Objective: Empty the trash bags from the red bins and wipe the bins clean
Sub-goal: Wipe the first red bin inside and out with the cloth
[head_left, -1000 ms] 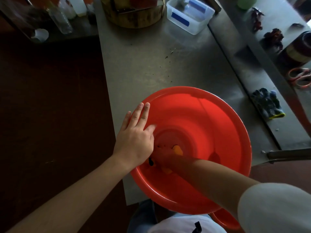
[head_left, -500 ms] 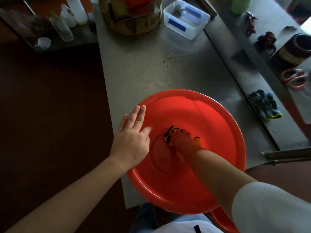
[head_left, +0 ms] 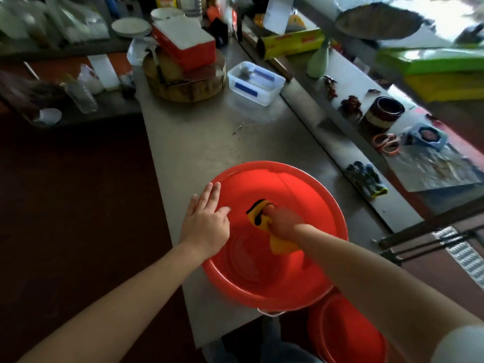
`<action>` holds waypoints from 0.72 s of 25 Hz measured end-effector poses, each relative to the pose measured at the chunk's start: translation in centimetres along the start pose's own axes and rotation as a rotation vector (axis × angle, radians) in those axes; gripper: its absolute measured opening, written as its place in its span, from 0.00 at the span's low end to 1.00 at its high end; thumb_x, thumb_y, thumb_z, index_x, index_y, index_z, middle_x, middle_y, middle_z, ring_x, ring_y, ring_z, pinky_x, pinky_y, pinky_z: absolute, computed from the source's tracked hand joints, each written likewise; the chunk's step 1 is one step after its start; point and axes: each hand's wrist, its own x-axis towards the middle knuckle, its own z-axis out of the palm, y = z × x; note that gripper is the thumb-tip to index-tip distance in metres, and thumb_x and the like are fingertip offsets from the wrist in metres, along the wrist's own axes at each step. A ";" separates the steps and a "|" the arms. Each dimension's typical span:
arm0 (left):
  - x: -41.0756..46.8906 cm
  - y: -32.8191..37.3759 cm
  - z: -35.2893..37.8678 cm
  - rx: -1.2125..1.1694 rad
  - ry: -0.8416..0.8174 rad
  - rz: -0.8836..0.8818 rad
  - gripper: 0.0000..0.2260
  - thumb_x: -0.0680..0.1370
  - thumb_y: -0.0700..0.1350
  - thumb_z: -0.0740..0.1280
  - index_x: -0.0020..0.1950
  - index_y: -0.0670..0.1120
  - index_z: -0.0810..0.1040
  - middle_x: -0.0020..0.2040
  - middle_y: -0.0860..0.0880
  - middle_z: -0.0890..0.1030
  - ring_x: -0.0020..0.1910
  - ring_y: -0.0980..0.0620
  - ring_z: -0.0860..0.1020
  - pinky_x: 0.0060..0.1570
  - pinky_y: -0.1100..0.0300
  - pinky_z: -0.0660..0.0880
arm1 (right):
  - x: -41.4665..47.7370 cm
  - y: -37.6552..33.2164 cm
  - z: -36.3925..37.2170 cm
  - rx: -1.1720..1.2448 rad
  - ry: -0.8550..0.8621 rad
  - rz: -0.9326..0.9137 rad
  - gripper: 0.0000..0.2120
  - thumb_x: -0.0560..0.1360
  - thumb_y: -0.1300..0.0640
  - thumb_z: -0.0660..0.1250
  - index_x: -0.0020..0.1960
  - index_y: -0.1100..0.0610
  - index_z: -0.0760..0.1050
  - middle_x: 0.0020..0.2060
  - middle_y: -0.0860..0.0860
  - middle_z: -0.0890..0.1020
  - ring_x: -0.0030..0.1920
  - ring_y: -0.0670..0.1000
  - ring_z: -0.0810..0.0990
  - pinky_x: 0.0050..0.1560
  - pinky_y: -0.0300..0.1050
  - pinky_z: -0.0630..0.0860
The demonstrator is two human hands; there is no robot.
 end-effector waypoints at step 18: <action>-11.9 19.9 2.5 0.127 0.026 0.010 0.23 0.84 0.58 0.50 0.74 0.51 0.70 0.78 0.51 0.66 0.80 0.50 0.56 0.79 0.46 0.45 | -15.8 5.2 -13.9 0.113 0.500 -0.324 0.20 0.75 0.54 0.64 0.66 0.49 0.72 0.51 0.58 0.79 0.51 0.62 0.79 0.51 0.53 0.76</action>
